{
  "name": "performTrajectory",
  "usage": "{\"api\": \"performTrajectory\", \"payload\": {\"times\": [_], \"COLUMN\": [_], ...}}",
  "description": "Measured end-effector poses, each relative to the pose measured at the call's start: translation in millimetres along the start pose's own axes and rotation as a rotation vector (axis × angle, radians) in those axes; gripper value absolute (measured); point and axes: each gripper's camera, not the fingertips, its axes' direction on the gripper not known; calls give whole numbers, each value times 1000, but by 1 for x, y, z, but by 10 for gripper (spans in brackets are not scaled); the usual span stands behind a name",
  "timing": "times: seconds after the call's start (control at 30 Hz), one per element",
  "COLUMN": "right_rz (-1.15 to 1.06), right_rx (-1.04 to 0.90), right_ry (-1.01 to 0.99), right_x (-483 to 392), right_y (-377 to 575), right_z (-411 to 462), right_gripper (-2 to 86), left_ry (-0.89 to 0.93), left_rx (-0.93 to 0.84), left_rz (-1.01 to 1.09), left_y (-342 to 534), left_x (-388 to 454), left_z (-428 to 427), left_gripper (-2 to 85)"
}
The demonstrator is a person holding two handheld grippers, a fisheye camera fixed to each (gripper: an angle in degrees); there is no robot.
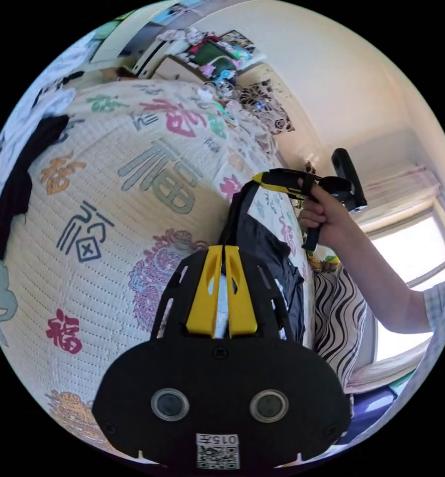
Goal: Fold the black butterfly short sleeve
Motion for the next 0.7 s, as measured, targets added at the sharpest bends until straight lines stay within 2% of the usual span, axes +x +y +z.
{"api": "performTrajectory", "payload": {"times": [0.13,0.23,0.43,0.6,0.7], "right_rz": [74,158,355,423,435], "right_rx": [113,125,61,88,33], "right_ry": [-72,-40,31,17,35], "right_x": [50,91,157,178,188], "right_y": [56,111,206,251,269], "right_z": [-67,-96,-97,-106,-109], "right_gripper": [-7,-6,-3,4,26], "left_ry": [27,54,52,29,-3], "left_rx": [-42,-130,-337,-427,-529], "left_rz": [208,315,397,445,472], "left_y": [16,39,99,132,149], "left_x": [69,111,153,173,183], "left_z": [-2,26,107,145,170], "left_gripper": [-7,-7,-5,3,34]}}
